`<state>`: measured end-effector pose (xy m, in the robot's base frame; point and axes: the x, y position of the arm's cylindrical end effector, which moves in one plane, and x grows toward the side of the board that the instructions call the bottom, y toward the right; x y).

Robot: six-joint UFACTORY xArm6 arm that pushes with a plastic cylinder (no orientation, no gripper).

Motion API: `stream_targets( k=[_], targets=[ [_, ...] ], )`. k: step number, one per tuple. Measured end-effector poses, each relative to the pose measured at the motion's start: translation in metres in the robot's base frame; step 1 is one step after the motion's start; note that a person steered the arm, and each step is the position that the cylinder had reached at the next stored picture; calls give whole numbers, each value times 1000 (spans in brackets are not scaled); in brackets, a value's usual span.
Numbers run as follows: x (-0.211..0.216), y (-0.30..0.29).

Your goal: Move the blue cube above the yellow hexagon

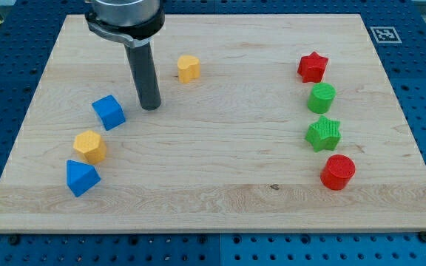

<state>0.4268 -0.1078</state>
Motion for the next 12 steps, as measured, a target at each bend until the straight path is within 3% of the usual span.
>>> stream_targets(
  k=[12],
  targets=[
    [15, -40]
  ],
)
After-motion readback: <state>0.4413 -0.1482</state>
